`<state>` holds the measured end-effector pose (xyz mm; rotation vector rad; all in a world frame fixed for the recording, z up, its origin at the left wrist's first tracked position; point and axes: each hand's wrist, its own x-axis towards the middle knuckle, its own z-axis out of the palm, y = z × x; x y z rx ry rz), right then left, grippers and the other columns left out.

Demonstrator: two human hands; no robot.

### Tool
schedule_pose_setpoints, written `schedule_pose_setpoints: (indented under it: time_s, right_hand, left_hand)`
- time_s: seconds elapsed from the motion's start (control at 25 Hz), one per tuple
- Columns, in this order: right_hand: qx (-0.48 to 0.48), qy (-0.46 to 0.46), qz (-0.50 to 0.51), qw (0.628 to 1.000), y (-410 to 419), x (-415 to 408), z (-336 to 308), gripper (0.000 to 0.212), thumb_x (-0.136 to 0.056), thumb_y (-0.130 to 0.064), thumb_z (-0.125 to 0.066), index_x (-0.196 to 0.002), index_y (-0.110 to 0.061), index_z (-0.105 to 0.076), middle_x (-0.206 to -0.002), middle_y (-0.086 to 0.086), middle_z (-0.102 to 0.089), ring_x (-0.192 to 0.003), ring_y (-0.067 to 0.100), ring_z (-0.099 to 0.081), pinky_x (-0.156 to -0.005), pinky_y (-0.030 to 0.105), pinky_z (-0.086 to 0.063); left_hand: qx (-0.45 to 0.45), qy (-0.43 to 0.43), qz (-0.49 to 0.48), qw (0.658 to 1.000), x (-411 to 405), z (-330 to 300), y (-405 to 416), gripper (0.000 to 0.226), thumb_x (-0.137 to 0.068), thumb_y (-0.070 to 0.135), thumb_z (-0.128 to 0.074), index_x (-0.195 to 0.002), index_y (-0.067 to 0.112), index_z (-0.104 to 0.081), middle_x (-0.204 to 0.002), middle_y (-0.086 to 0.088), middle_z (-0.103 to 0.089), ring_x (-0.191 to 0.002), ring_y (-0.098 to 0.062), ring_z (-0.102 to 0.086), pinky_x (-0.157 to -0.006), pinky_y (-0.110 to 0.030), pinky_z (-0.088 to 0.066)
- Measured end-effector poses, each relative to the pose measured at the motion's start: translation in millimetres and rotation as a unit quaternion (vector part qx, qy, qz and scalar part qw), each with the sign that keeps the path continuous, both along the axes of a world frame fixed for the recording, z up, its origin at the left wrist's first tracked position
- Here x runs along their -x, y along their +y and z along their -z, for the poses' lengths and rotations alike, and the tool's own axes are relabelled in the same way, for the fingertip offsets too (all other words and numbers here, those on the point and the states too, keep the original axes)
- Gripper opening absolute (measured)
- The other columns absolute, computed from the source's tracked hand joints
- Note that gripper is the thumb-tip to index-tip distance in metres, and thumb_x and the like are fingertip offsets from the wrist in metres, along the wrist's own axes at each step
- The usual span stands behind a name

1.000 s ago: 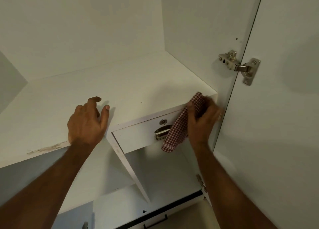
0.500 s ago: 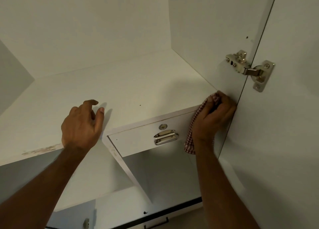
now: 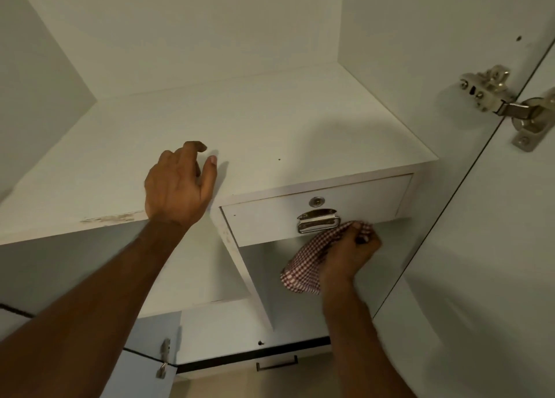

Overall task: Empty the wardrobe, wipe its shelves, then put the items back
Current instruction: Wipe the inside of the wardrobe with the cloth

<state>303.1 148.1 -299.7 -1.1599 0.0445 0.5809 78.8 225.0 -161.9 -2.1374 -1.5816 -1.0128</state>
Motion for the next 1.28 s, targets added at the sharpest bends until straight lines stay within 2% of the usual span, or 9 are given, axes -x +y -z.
schedule_pose_setpoints:
  time_s: [0.12,0.24,0.44,0.64,0.8,0.96,1.04,1.16,1.28]
  right_hand:
    - [-0.014,0.161,-0.062,0.985,3.8,43.9,-1.3,0.028,-0.102,-0.014,-0.053,-0.127,-0.003,-0.052,-0.126,0.017,-0.061,-0.112,0.034,-0.062,-0.085,0.042,-0.057]
    - [0.005,0.155,-0.135,0.979,-6.9,91.7,-10.2,0.028,-0.100,-0.016,-0.056,-0.126,-0.006,-0.056,-0.123,0.014,-0.064,-0.110,0.033,-0.063,-0.094,0.050,-0.054]
    - [0.042,-0.135,0.007,0.990,-31.6,65.2,-55.4,0.023,-0.101,-0.020,-0.055,-0.121,-0.010,-0.050,-0.114,0.001,-0.058,-0.100,0.019,-0.059,-0.087,0.031,-0.052]
    - [0.031,-0.226,-0.003,0.974,-0.5,85.1,-49.6,0.019,-0.097,-0.009,-0.058,-0.115,-0.006,-0.054,-0.114,0.008,-0.057,-0.107,0.025,-0.057,-0.091,0.009,-0.044]
    - [-0.041,-0.419,-0.052,0.906,4.2,157.7,-80.8,0.015,-0.097,-0.006,-0.058,-0.112,-0.009,-0.057,-0.111,0.006,-0.055,-0.104,0.018,-0.052,-0.095,0.028,-0.043]
    - [-0.024,-0.554,-0.119,0.824,3.7,175.4,-61.8,0.016,-0.096,-0.007,-0.060,-0.111,-0.010,-0.058,-0.115,0.007,-0.050,-0.106,0.015,-0.046,-0.097,0.029,-0.043]
    - [0.034,-0.540,-0.174,0.823,-14.3,177.5,-30.2,0.020,-0.094,-0.001,-0.060,-0.110,-0.013,-0.058,-0.115,0.006,-0.048,-0.102,0.005,-0.043,-0.095,0.037,-0.048]
    - [0.060,-0.427,-0.314,0.846,-58.3,192.5,-0.9,0.024,-0.096,0.004,-0.055,-0.096,-0.020,-0.053,-0.102,0.003,-0.054,-0.081,-0.007,-0.054,-0.069,0.020,-0.052]
    - [-0.011,-0.390,-0.422,0.819,-77.7,221.5,-2.7,0.021,-0.095,-0.001,-0.060,-0.099,-0.021,-0.057,-0.094,-0.003,-0.064,-0.081,0.005,-0.063,-0.066,0.023,-0.053]
  left_hand:
    - [-0.006,-0.008,0.012,1.000,-0.3,0.7,1.0,0.048,-0.101,0.049,-0.037,-0.119,0.011,-0.061,-0.080,-0.009,-0.067,-0.080,-0.030,-0.061,-0.062,-0.037,-0.045]
    - [0.035,-0.029,0.025,0.999,4.4,-1.1,2.4,0.049,-0.100,0.056,-0.039,-0.124,0.016,-0.056,-0.083,-0.004,-0.066,-0.087,-0.026,-0.060,-0.066,-0.036,-0.045]
    - [0.154,-0.203,0.173,0.951,21.8,-13.7,-7.2,0.042,-0.100,0.049,-0.052,-0.132,0.022,-0.048,-0.075,0.001,-0.060,-0.076,-0.016,-0.058,-0.070,-0.034,-0.050]
    - [0.052,-0.344,0.200,0.916,60.3,6.3,-62.2,0.033,-0.103,0.029,-0.054,-0.132,0.015,-0.048,-0.073,-0.001,-0.054,-0.069,-0.013,-0.053,-0.065,-0.017,-0.041]
    - [0.035,-0.387,0.194,0.901,96.4,8.4,-95.0,0.029,-0.102,0.021,-0.056,-0.129,0.018,-0.049,-0.076,-0.002,-0.055,-0.067,-0.014,-0.052,-0.064,-0.015,-0.040]
    - [0.071,-0.376,0.152,0.911,137.4,34.9,-120.7,0.029,-0.097,0.015,-0.062,-0.125,0.020,-0.052,-0.077,0.005,-0.057,-0.068,-0.014,-0.055,-0.059,-0.018,-0.043]
    - [0.121,-0.374,0.118,0.912,153.5,59.4,-137.5,0.028,-0.095,0.014,-0.065,-0.119,0.023,-0.056,-0.077,0.010,-0.058,-0.071,-0.013,-0.058,-0.059,-0.021,-0.045]
    - [0.229,-0.367,0.101,0.896,171.5,100.1,-158.9,0.035,-0.090,0.016,-0.073,-0.117,0.032,-0.056,-0.083,0.013,-0.064,-0.084,-0.011,-0.064,-0.065,-0.026,-0.049]
    - [0.350,-0.317,0.106,0.875,181.1,123.4,-176.1,0.065,-0.077,0.036,-0.085,-0.132,0.040,-0.048,-0.120,0.020,-0.060,-0.114,0.007,-0.053,-0.087,-0.012,-0.044]
